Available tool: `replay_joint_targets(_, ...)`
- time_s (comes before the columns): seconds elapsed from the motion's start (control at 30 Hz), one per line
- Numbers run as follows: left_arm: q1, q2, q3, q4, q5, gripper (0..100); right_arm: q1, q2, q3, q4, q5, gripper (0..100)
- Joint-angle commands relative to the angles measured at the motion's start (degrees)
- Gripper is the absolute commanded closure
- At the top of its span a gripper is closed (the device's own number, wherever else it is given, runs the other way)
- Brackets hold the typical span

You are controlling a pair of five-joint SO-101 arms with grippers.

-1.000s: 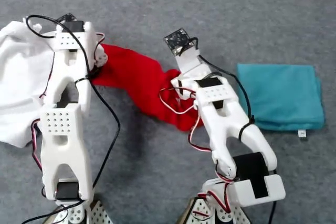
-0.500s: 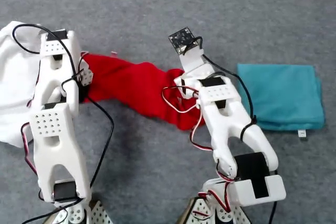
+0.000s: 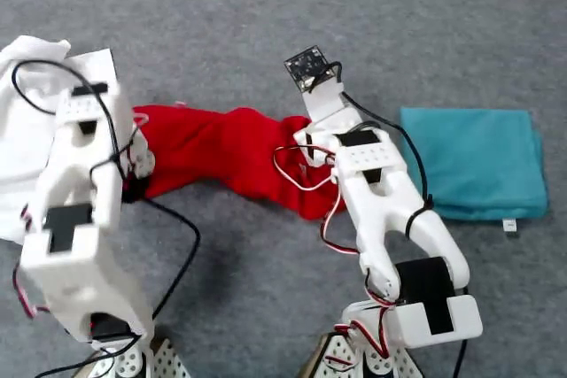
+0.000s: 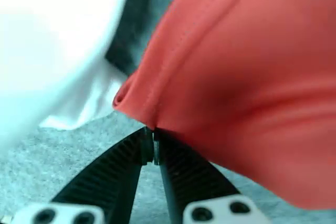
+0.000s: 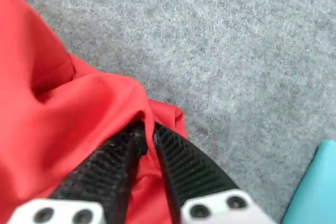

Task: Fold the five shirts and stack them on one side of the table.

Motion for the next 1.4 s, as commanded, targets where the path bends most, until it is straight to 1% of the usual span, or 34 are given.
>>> replay_joint_targets(0.0, 0.44, -11.65, 16.09, -6.86, -2.90, 98, 1.10, -2.42, -0.22, -1.41, -0.26, 99.0)
replay_joint_targets(0.13, 0.00, -18.33, 27.25, -11.34, -6.07, 98, 0.92, -2.42, -0.13, -1.41, -0.26, 99.0)
replay_joint_targets(0.23, 0.00, -20.53, 31.12, -12.31, -8.79, 98, 0.92, -2.42, -0.13, -1.41, -0.26, 99.0)
replay_joint_targets(0.47, -0.09, -21.23, 31.38, -11.87, -9.85, 98, 0.92, -2.42, -0.13, -1.41, -0.26, 99.0)
replay_joint_targets(0.57, -0.26, -21.23, 30.15, -10.20, -9.85, 92, 0.92, -2.42, -0.04, -1.41, -0.26, 99.0)
replay_joint_targets(0.63, -0.35, -21.23, 26.81, -6.51, -9.76, 85, 0.92, -2.42, 0.04, -1.41, -0.26, 99.0)
replay_joint_targets(0.7, -1.85, -21.32, 21.54, -2.55, -9.49, 81, 0.92, -2.42, 0.04, -1.41, -0.18, 99.0)
replay_joint_targets(0.8, -5.63, -21.32, 10.29, 2.81, -9.23, 80, 0.92, -2.42, -0.04, -1.41, -0.18, 99.0)
replay_joint_targets(0.87, -7.47, -20.79, 1.67, 5.54, -6.68, 81, 0.92, -2.42, -0.04, -1.41, -0.18, 99.0)
replay_joint_targets(0.97, -8.18, -20.09, -8.09, 5.98, 1.41, 83, 0.92, -2.42, -0.04, -1.41, -0.18, 99.0)
replay_joint_targets(1.07, -7.12, -15.34, -12.04, 2.20, 7.82, 82, 0.92, -2.42, -0.04, -1.41, -0.26, 99.0)
replay_joint_targets(1.23, -6.07, -0.31, -19.96, 1.23, 12.66, 82, 0.92, -2.42, 0.04, -1.41, -0.35, 99.0)
replay_joint_targets(1.37, -5.89, 11.12, -31.91, 4.75, 16.09, 82, 0.92, -2.42, 0.04, -1.41, -0.35, 99.0)
